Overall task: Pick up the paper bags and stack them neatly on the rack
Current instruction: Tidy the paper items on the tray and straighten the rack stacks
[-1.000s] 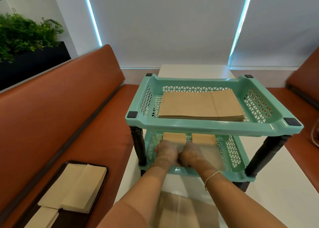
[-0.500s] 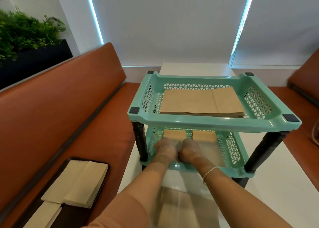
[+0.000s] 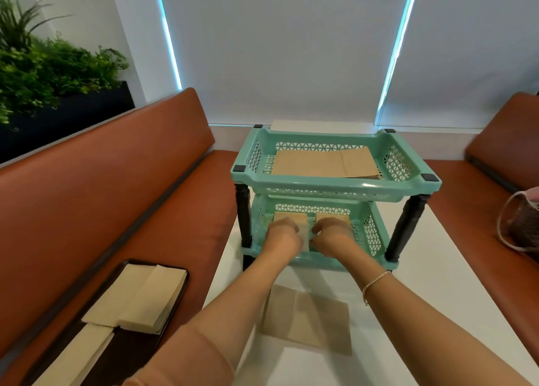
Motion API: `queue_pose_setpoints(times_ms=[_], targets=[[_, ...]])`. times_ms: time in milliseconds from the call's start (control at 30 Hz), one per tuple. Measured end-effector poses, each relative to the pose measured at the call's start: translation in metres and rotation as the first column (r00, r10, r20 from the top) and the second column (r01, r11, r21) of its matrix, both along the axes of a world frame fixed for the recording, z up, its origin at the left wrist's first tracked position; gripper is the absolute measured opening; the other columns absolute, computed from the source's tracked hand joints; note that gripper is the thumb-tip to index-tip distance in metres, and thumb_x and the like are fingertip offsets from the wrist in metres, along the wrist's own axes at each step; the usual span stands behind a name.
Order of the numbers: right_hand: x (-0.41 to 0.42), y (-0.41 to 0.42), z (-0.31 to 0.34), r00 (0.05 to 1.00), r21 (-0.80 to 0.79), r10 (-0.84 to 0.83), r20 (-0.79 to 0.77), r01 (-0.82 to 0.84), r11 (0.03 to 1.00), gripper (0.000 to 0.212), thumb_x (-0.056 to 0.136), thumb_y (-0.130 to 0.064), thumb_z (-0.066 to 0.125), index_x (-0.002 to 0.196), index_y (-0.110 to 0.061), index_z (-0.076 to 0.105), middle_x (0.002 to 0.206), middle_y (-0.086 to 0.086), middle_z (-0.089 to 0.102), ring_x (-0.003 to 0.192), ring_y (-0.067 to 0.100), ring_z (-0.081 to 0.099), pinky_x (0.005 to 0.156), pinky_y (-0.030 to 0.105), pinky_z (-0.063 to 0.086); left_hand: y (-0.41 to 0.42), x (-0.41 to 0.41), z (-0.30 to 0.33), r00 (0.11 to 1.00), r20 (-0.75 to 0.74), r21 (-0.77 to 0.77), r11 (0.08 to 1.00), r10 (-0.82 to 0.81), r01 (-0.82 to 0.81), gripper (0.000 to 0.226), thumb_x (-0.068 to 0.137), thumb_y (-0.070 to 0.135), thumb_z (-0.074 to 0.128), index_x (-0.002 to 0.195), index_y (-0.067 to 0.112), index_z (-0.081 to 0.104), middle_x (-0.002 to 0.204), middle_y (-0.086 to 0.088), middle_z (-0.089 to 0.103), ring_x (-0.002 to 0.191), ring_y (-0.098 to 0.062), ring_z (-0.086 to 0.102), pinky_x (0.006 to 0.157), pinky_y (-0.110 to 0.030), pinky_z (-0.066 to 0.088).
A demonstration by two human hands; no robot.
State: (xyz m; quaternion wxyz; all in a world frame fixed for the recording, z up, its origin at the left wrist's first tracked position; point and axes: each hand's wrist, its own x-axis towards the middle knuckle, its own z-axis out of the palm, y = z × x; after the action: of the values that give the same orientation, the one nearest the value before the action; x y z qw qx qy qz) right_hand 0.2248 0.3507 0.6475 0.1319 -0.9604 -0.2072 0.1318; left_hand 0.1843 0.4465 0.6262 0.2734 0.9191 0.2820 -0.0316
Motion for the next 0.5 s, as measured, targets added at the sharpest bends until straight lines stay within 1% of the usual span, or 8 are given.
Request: queue_pose_setpoints(times_ms=[67, 133, 200, 233, 300, 367, 433, 500], targets=[[-0.009, -0.009, -0.008, 0.998, -0.019, 0.031, -0.056, -0.032, 0.999, 0.027, 0.092, -0.017, 0.052, 0.115, -0.009, 0.064, 0.104, 0.007, 0.069, 0.093, 0.022, 0.068, 0.085, 0.028, 0.054, -0.007, -0.013, -0.002, 0.987, -0.128, 0.054, 0.993, -0.101, 0.109, 0.030, 0.094, 0.015, 0.049, 0.122, 0.008, 0.059, 0.126, -0.010, 0.058, 0.114, -0.025, 0.056, 0.096, -0.029, 0.046], [-0.017, -0.019, -0.019, 0.977, 0.010, 0.008, -0.211, -0.006, 1.000, 0.030, 0.090, -0.018, 0.060, 0.116, -0.005, 0.063, 0.095, 0.011, 0.069, 0.087, 0.025, 0.070, 0.080, 0.033, 0.057, -0.013, -0.028, -0.009, 0.946, -0.255, 0.083, 0.971, -0.198, 0.226, 0.032, 0.093, 0.016, 0.051, 0.122, 0.007, 0.059, 0.124, -0.011, 0.059, 0.113, -0.026, 0.057, 0.094, -0.030, 0.047], [-0.025, -0.029, -0.029, 0.943, -0.041, -0.013, -0.331, -0.001, 0.999, 0.036, 0.087, -0.019, 0.065, 0.119, -0.003, 0.060, 0.101, 0.016, 0.068, 0.090, 0.027, 0.069, 0.079, 0.037, 0.058, -0.016, -0.039, -0.023, 0.917, -0.295, 0.040, 0.956, -0.267, 0.291, 0.038, 0.089, 0.008, 0.054, 0.127, 0.008, 0.055, 0.128, -0.011, 0.056, 0.115, -0.027, 0.056, 0.094, -0.031, 0.048], [-0.028, -0.034, -0.036, 0.934, -0.082, -0.019, -0.358, -0.011, 0.997, 0.037, 0.087, -0.019, 0.066, 0.119, -0.002, 0.059, 0.104, 0.018, 0.068, 0.092, 0.028, 0.068, 0.079, 0.037, 0.058, -0.018, -0.046, -0.029, 0.909, -0.303, 0.031, 0.950, -0.287, 0.310, 0.042, 0.087, 0.004, 0.055, 0.129, 0.009, 0.053, 0.129, -0.011, 0.054, 0.115, -0.027, 0.055, 0.094, -0.032, 0.048], [-0.035, -0.044, -0.051, 0.933, -0.156, -0.028, -0.359, -0.030, 0.987, 0.038, 0.086, -0.019, 0.065, 0.118, -0.001, 0.059, 0.107, 0.018, 0.066, 0.093, 0.028, 0.068, 0.077, 0.036, 0.058, -0.022, -0.056, -0.041, 0.882, -0.355, 0.056, 0.935, -0.308, 0.350, 0.053, 0.085, 0.001, 0.056, 0.135, 0.012, 0.045, 0.131, -0.011, 0.049, 0.116, -0.029, 0.053, 0.096, -0.037, 0.047], [-0.040, -0.054, -0.065, 0.953, -0.204, -0.041, -0.300, -0.023, 0.979, 0.041, 0.082, -0.021, 0.068, 0.118, -0.002, 0.057, 0.112, 0.015, 0.062, 0.096, 0.028, 0.065, 0.078, 0.034, 0.057, -0.022, -0.060, -0.054, 0.850, -0.404, 0.078, 0.913, -0.339, 0.401, 0.060, 0.083, 0.001, 0.058, 0.138, 0.013, 0.038, 0.133, -0.013, 0.047, 0.117, -0.032, 0.050, 0.096, -0.042, 0.047], [-0.044, -0.061, -0.077, 0.962, -0.207, -0.054, -0.266, -0.003, 0.978, 0.051, 0.078, -0.024, 0.072, 0.121, -0.006, 0.052, 0.119, 0.012, 0.056, 0.104, 0.027, 0.059, 0.084, 0.033, 0.055, -0.021, -0.064, -0.061, 0.822, -0.441, 0.081, 0.896, -0.360, 0.436, 0.057, 0.081, 0.006, 0.061, 0.133, 0.013, 0.039, 0.130, -0.013, 0.047, 0.116, -0.032, 0.047, 0.093, -0.042, 0.047], [-0.050, -0.066, -0.087, 0.962, -0.197, -0.071, -0.264, 0.018, 0.980, 0.063, 0.074, -0.026, 0.076, 0.126, -0.008, 0.044, 0.124, 0.011, 0.052, 0.111, 0.027, 0.054, 0.089, 0.035, 0.053, -0.018, -0.065, -0.063, 0.802, -0.466, 0.108, 0.876, -0.373, 0.470, 0.056, 0.081, 0.012, 0.064, 0.131, 0.013, 0.041, 0.131, -0.012, 0.046, 0.118, -0.031, 0.045, 0.097, -0.042, 0.043]])
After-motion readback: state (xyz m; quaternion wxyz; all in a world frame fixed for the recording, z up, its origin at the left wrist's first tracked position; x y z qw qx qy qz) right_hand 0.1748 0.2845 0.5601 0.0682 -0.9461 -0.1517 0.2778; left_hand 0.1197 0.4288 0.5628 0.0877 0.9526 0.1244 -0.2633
